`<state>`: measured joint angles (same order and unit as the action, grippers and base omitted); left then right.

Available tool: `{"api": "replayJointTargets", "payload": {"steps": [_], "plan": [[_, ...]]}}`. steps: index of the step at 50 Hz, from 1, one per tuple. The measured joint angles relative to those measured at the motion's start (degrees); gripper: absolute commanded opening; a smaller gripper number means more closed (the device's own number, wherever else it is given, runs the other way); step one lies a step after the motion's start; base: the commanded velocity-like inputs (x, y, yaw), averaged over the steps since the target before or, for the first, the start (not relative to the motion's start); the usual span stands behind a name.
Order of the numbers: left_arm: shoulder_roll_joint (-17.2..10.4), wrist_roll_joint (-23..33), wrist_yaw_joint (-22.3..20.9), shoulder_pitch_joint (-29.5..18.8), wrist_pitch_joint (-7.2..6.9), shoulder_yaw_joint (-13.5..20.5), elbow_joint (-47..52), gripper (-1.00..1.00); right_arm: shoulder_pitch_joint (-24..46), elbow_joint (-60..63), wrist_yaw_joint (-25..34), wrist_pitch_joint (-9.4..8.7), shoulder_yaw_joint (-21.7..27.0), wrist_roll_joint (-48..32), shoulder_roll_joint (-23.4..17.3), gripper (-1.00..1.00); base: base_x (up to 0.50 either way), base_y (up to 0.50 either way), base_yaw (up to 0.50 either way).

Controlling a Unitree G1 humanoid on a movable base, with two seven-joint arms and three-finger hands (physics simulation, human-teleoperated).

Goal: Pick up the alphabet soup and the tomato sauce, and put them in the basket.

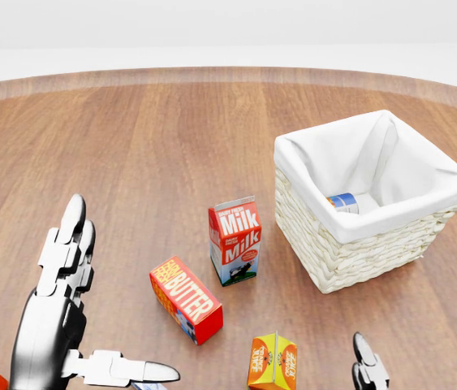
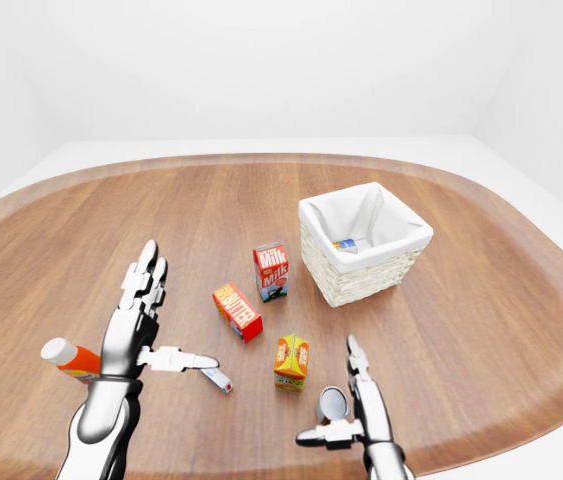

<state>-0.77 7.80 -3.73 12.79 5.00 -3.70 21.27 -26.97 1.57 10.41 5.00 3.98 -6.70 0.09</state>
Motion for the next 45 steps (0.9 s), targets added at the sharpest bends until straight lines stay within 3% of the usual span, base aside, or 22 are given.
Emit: {"api": "replayJointTargets", "payload": {"steps": [45], "plan": [[0.02, -0.01, 0.06, -0.12, 0.0, 0.06, 0.03, 1.0, 1.68, -3.55, 1.6, 0.0, 3.47, -0.25, 0.13, 1.0, 0.0, 0.0, 0.0]]}}
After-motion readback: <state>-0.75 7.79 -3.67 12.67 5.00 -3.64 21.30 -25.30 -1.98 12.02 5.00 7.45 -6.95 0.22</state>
